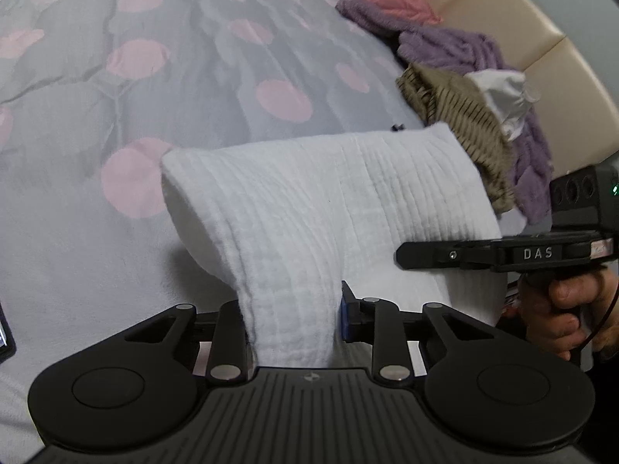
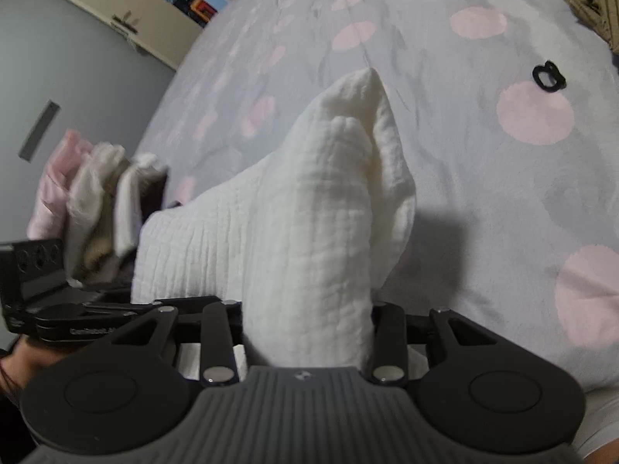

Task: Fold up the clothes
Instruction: 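Lift the pinched white bundle off the bed with both tools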

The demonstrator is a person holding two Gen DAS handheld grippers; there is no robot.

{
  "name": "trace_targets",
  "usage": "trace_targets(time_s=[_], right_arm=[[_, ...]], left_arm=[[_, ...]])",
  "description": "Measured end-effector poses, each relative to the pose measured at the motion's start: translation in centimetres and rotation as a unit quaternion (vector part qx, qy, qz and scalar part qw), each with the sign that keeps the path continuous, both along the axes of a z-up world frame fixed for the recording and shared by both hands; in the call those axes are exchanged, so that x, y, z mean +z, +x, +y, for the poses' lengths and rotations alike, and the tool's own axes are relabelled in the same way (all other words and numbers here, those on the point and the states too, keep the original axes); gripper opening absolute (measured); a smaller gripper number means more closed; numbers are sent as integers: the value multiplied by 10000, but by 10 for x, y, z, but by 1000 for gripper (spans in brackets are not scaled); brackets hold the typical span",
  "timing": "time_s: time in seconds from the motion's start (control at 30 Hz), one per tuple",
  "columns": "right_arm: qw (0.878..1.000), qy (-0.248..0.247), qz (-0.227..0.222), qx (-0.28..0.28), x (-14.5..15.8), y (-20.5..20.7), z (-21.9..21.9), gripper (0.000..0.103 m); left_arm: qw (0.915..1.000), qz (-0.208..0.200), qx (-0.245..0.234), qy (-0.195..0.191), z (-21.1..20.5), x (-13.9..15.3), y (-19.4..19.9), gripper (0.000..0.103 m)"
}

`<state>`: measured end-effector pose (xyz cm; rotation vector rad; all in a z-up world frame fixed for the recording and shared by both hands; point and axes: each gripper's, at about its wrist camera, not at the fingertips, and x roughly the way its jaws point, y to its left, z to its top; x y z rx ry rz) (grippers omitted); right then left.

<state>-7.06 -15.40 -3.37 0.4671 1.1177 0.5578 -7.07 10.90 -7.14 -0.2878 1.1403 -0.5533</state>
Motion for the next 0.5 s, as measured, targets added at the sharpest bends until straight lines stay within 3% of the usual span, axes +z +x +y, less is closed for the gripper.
trace_targets(time_s=[0.2,0.5], right_arm=[[9999,28,-121,-11,37,-7,11,42],[9972,467,-457,357,116,19,67,42]], left_arm=[[9996,-67,51,-254,12,26,-6,25],[9973,-441,249,-528,78,105,-1,24]])
